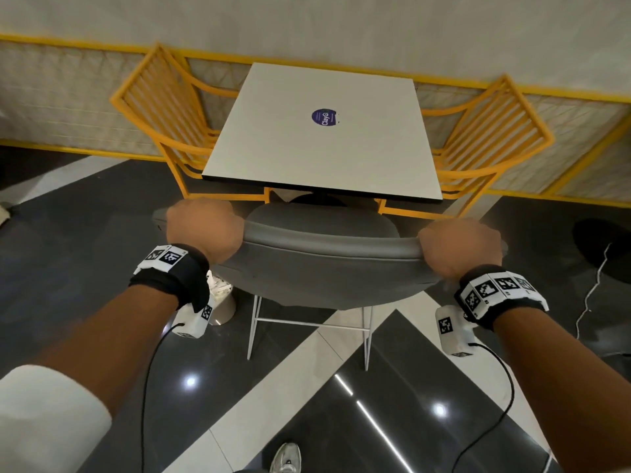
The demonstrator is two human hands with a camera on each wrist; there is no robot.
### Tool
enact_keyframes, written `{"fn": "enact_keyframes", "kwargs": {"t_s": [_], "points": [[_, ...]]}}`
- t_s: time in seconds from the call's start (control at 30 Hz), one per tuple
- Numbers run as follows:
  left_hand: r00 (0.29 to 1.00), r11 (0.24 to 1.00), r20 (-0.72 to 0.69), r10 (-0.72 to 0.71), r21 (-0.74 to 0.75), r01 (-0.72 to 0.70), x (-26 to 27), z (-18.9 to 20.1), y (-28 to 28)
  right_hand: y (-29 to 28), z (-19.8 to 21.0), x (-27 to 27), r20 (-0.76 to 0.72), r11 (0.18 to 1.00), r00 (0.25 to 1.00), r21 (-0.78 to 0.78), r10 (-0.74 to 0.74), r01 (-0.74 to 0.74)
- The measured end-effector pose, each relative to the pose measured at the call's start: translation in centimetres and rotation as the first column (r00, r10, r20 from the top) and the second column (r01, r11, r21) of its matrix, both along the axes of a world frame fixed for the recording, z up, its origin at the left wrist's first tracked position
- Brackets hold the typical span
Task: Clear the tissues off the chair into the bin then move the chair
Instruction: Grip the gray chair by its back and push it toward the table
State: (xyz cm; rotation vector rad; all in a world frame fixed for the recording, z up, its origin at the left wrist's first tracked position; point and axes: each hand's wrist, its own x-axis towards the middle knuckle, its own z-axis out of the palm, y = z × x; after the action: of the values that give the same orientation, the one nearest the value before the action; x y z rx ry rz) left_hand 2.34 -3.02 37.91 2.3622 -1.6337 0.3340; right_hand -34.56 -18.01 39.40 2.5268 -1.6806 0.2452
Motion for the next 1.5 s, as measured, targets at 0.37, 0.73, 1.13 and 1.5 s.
{"fn": "enact_keyframes", "kwargs": {"t_s": [0.37,0.73,1.13,1.5], "points": [[0.999,1.000,0.042,0.003,-0.018,-0.002,4.4,-0.4,-8.1,-7.3,-0.2,4.2,0.019,1.000,1.000,-0.010,-0.008,0.008],[0.998,0.999,0.048,-0.033,-0.035,0.034,4.8,-0.3,-10.8,-10.3,0.0,4.2,0.028,1.000,0.999,0.011,-0.017,0.017],[0.999,0.998,0.042,-0.020,-0.060,0.022,4.5,-0.3,-11.5,-11.0,0.2,4.0,0.039,1.000,0.999,-0.025,0.012,-0.011],[1.000,1.000,0.022,0.009,-0.026,-0.008,3.8,-0.5,-9.3,-9.3,-0.4,3.6,0.054,1.000,0.998,-0.010,0.024,-0.023]]}}
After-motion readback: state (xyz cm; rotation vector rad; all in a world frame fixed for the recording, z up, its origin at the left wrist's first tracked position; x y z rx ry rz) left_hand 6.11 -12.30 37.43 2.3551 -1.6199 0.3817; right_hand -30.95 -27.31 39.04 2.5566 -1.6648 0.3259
